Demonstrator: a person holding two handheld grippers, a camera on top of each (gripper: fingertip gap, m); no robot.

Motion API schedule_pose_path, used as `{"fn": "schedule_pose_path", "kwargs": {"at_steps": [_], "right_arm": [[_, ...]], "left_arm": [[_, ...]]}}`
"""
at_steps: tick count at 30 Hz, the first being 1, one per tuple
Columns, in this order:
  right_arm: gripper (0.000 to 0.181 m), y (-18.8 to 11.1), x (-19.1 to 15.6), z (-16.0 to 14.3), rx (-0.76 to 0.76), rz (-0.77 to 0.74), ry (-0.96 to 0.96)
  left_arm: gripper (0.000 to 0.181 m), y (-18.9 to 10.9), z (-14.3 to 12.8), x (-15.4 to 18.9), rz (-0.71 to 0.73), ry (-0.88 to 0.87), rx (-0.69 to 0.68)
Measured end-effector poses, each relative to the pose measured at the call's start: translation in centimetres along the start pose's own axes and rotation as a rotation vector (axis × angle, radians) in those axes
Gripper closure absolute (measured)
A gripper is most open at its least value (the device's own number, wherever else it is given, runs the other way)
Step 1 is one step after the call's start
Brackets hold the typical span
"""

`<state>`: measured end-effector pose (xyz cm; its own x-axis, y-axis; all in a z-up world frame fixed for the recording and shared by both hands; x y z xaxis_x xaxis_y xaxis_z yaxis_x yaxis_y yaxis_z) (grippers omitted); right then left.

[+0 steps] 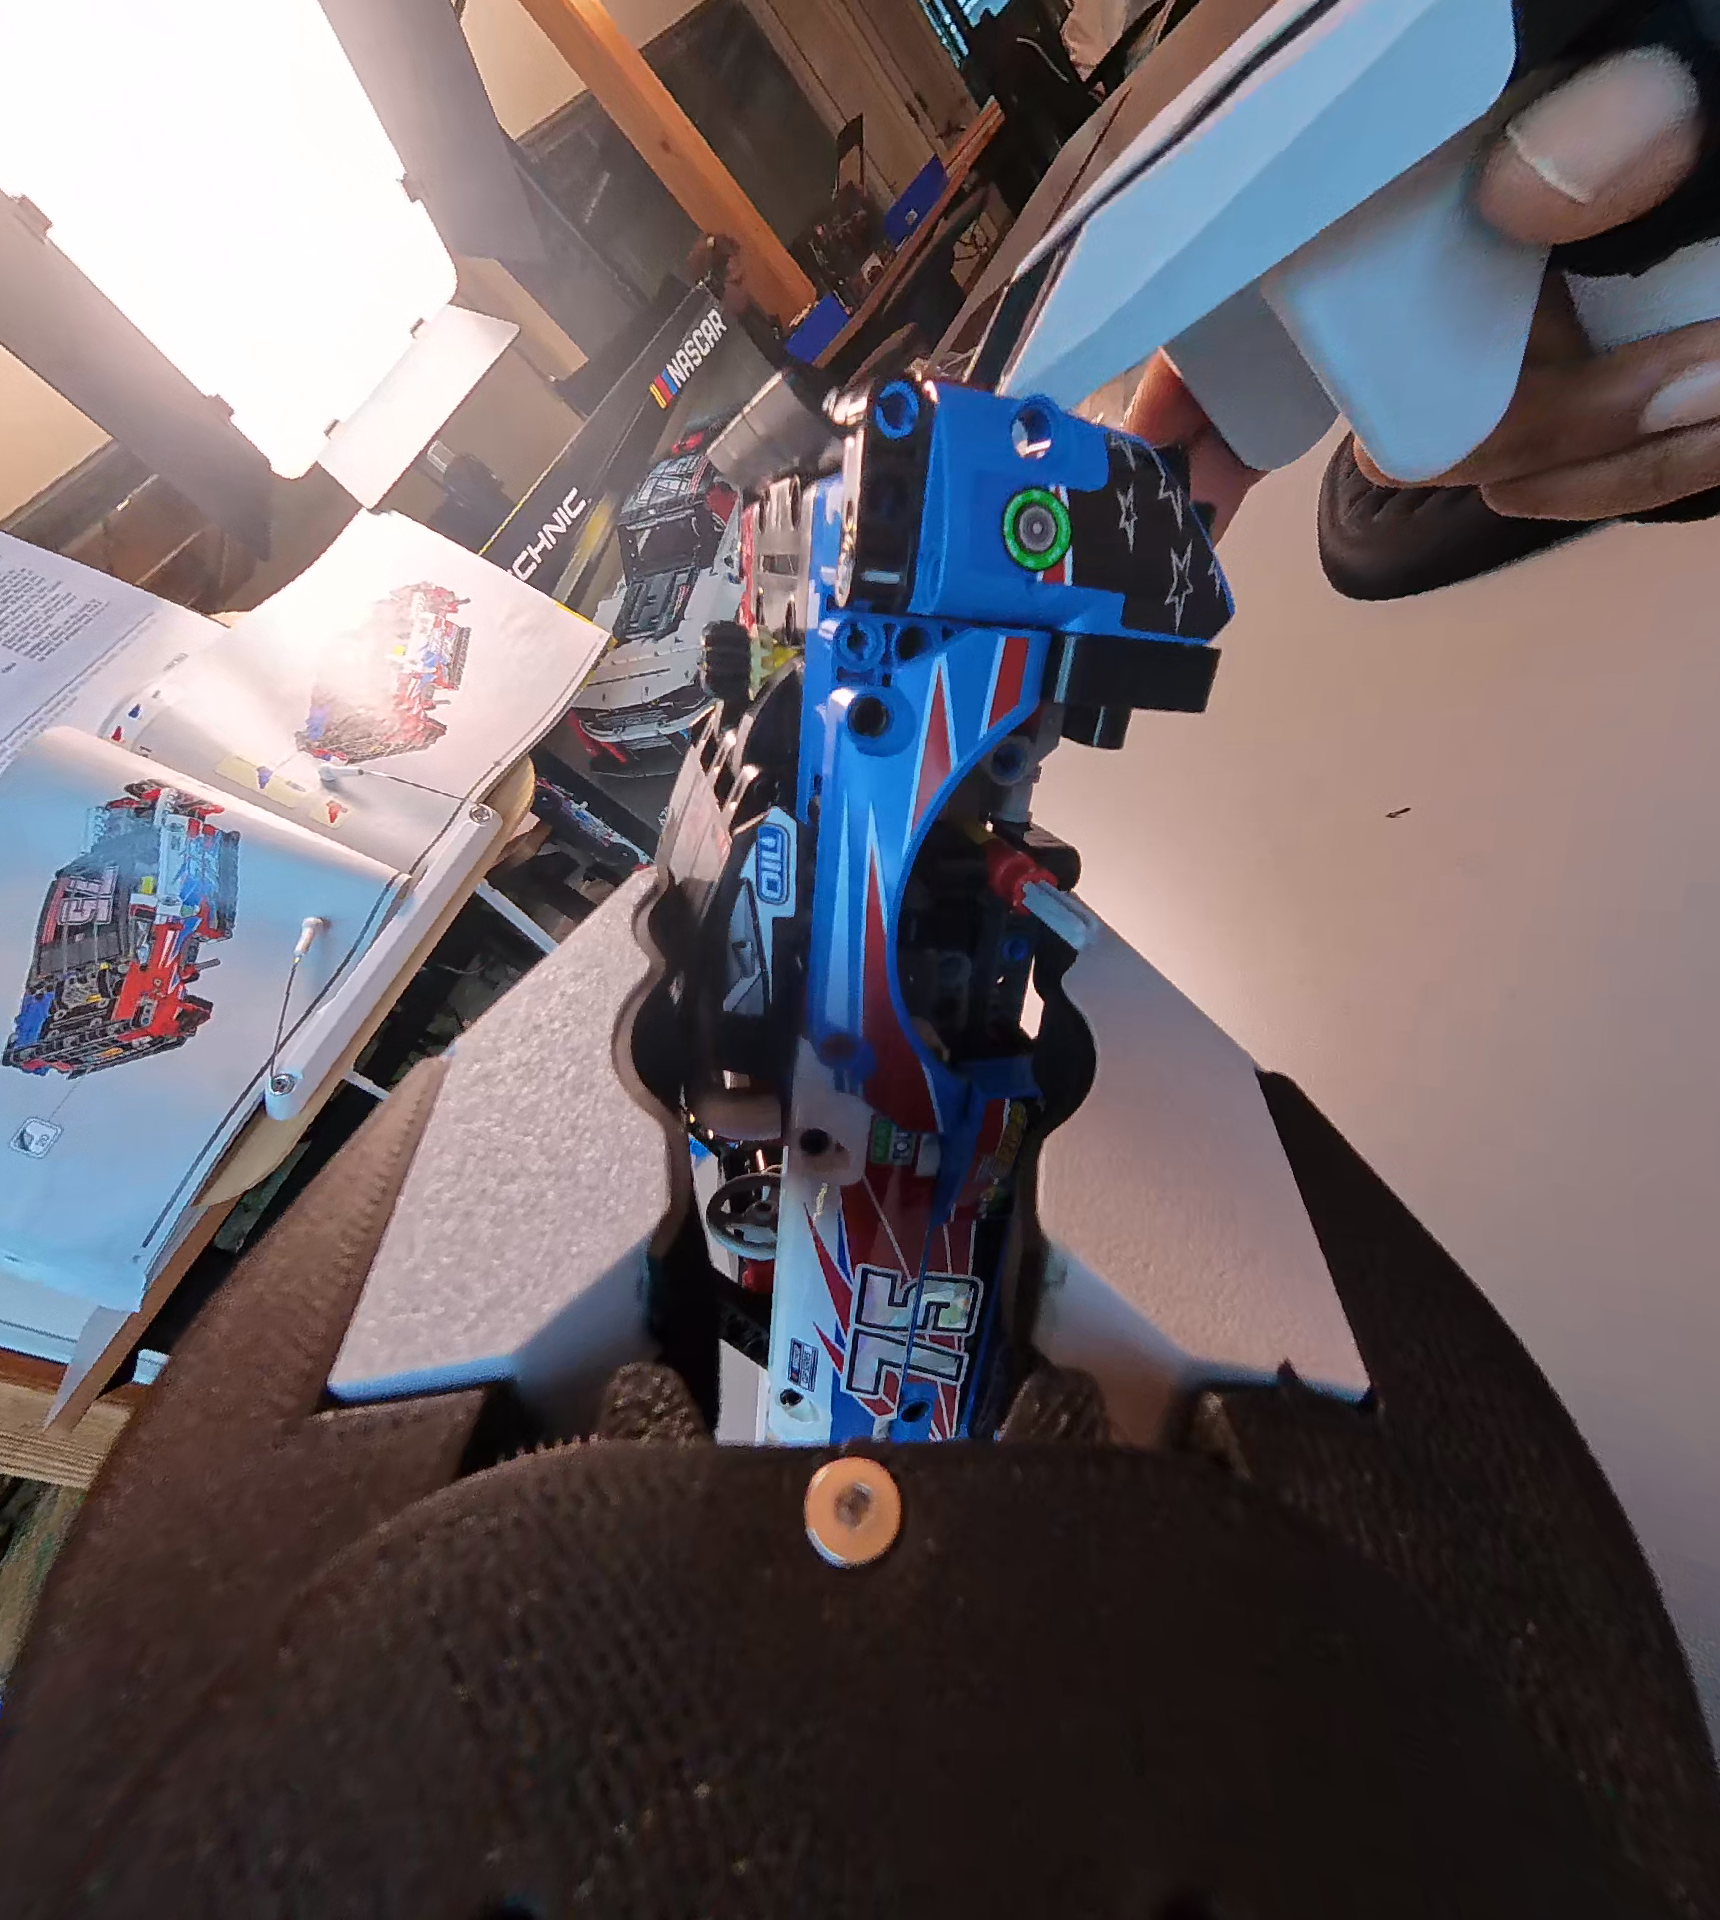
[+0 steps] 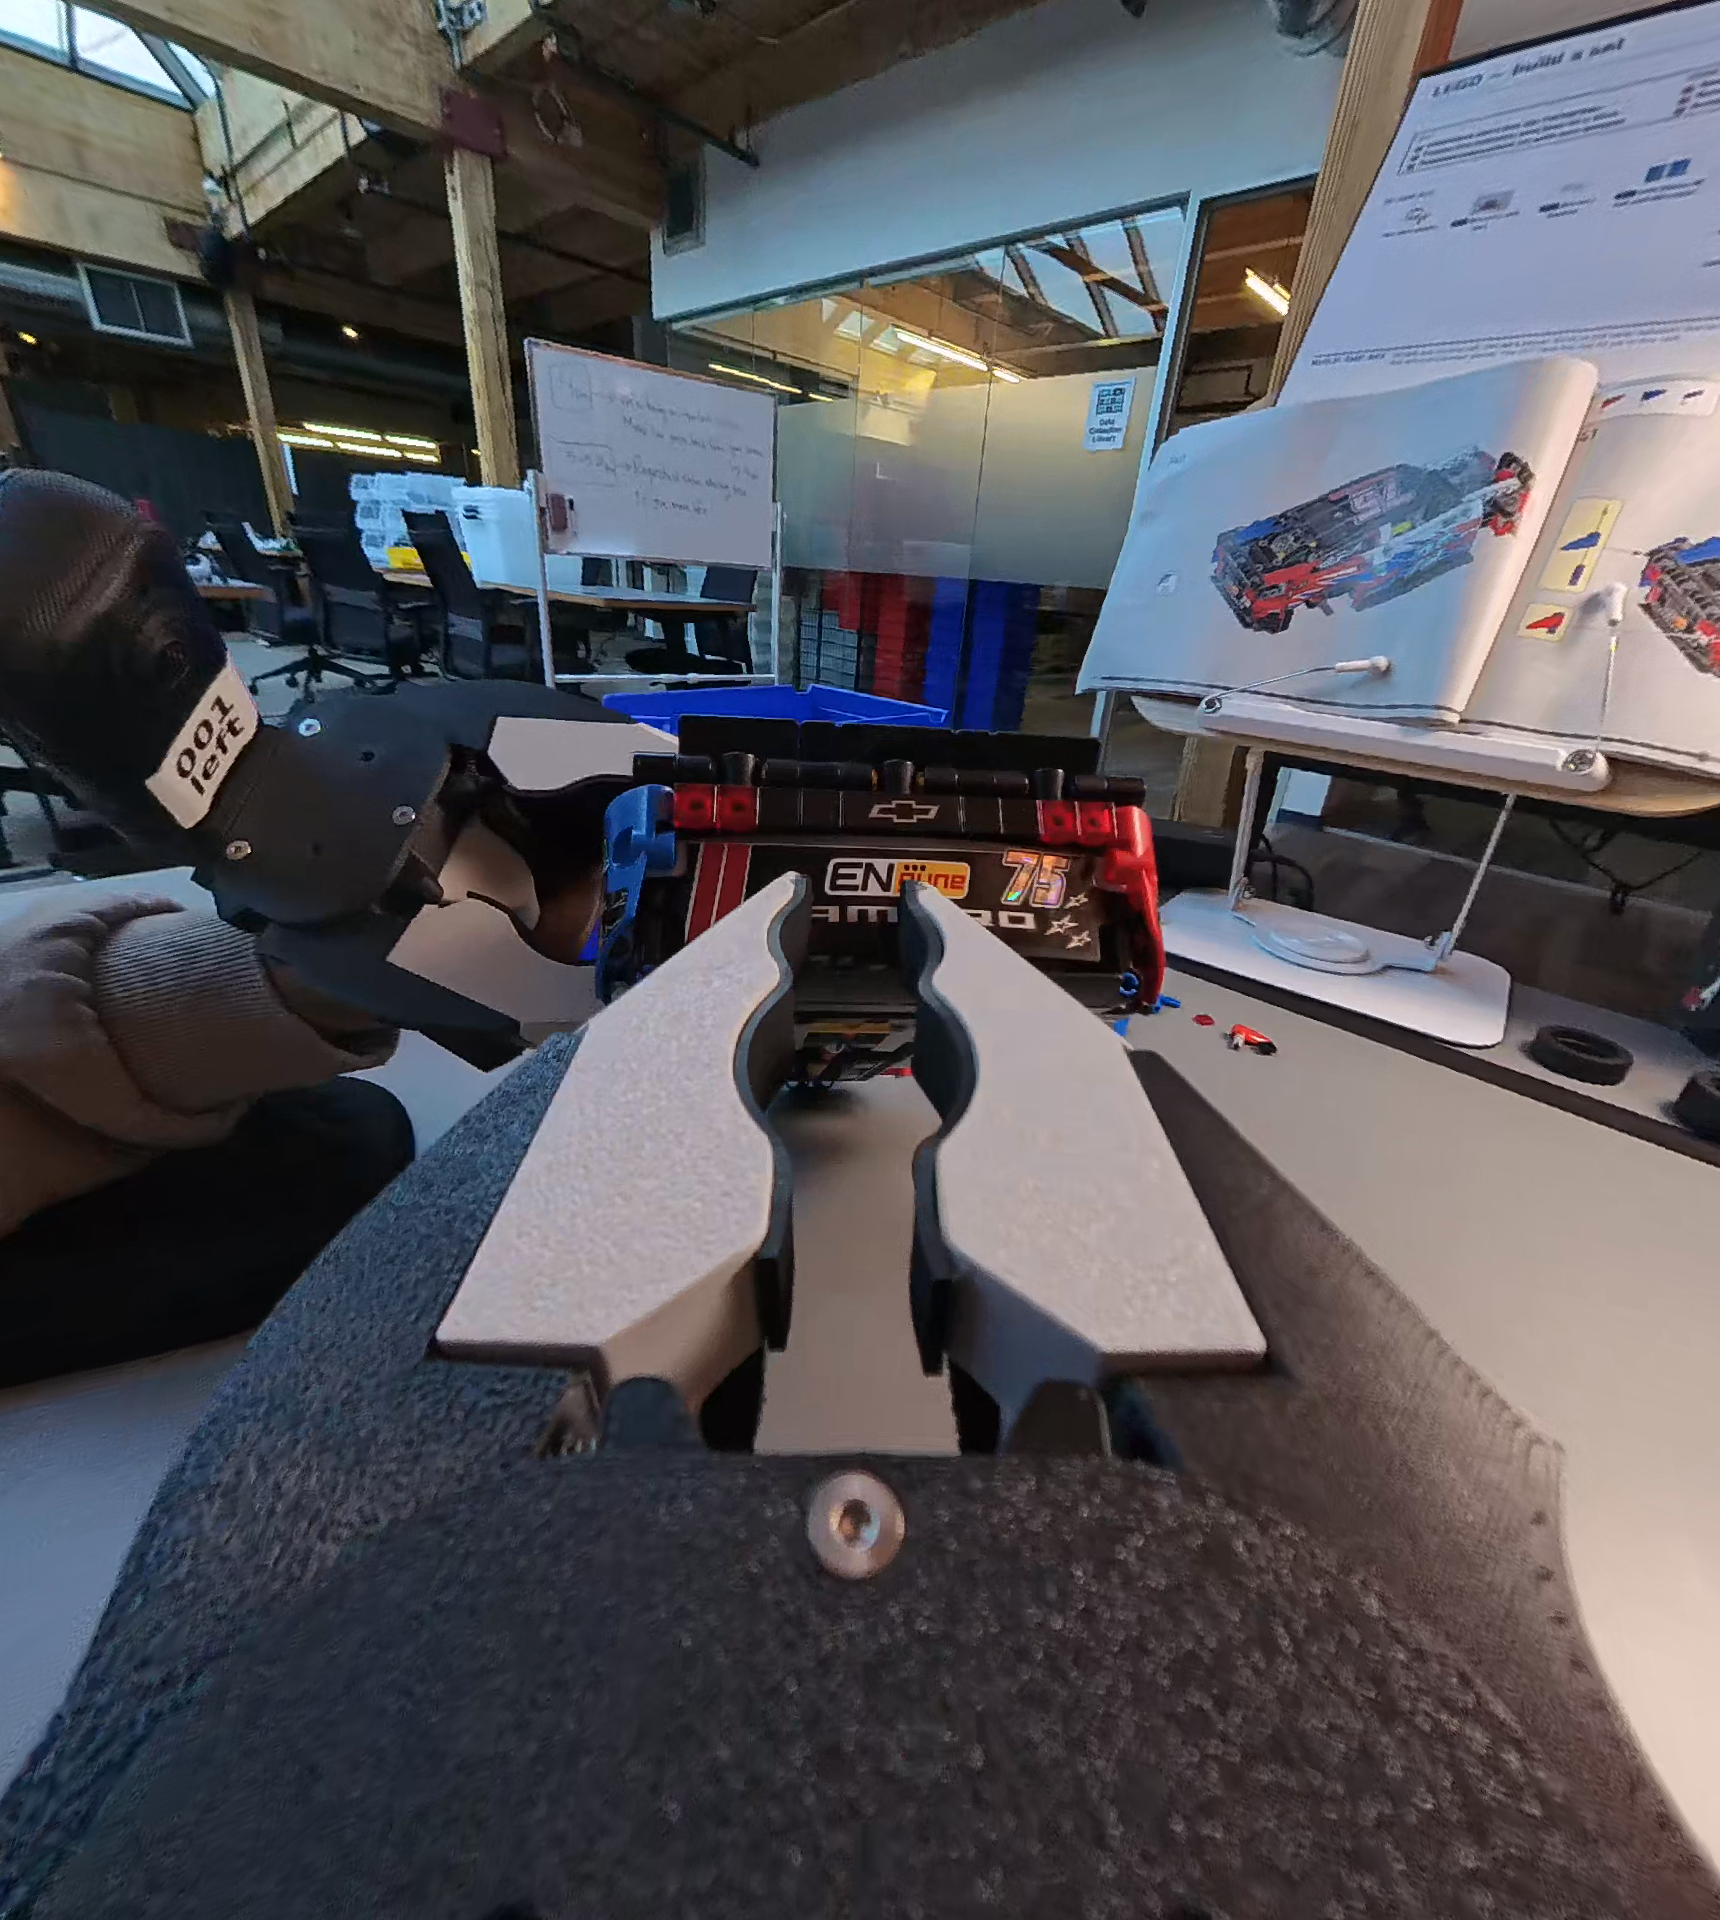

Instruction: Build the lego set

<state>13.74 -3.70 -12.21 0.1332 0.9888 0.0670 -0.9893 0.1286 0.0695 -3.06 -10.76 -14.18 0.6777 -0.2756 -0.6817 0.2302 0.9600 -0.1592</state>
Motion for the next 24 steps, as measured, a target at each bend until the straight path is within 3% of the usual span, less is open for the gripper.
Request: {"fn": "schedule_pose_path", "kwargs": {"at_steps": [4, 5, 6, 13, 18, 22, 24], "right_arm": [[0.165, -0.2, -0.2, -0.1, 0.007, -0.036, -0.061], [0.142, -0.1, -0.5, -0.2, 0.003, 0.006, -0.07], [0.135, 0.0, -0.7, -0.3, -0.012, 0.026, -0.04], [0.124, -0.2, 0.2, -0.2, 0.008, 0.094, 0.036], [0.165, 0.2, 2.7, 0.1, 0.055, 0.056, 0.16], [0.161, 0.7, 2.6, 0.0, 0.091, 0.082, 0.135], [0.146, 0.9, 2.7, 0.1, 0.092, 0.115, 0.148]], "left_arm": [[0.115, 0.0, 0.0, 0.1, 0.0, 0.004, -0.005], [0.115, 0.0, 0.1, 0.1, 0.002, 0.003, -0.007], [0.116, 0.1, 0.1, 0.1, 0.002, 0.002, -0.008], [0.115, -0.2, 0.0, 0.0, 0.004, -0.003, -0.004], [0.115, -0.4, 0.3, -0.1, -0.003, -0.017, 0.012], [0.116, -0.6, 0.2, -0.2, -0.009, -0.026, 0.024], [0.116, -0.7, 0.2, -0.1, -0.017, -0.021, 0.025]]}}
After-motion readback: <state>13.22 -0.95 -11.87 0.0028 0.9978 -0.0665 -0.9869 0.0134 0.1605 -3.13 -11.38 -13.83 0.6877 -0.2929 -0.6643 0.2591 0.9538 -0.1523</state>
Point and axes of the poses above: each gripper's, where its closed fingertips meet, y out along the fingers, z out of its top, x = y × z across the jaws, the point moved 9 cm from there along -y, back along the fingers, and after that the axes turned 4 degrees about -x, right-handed, at the moved point
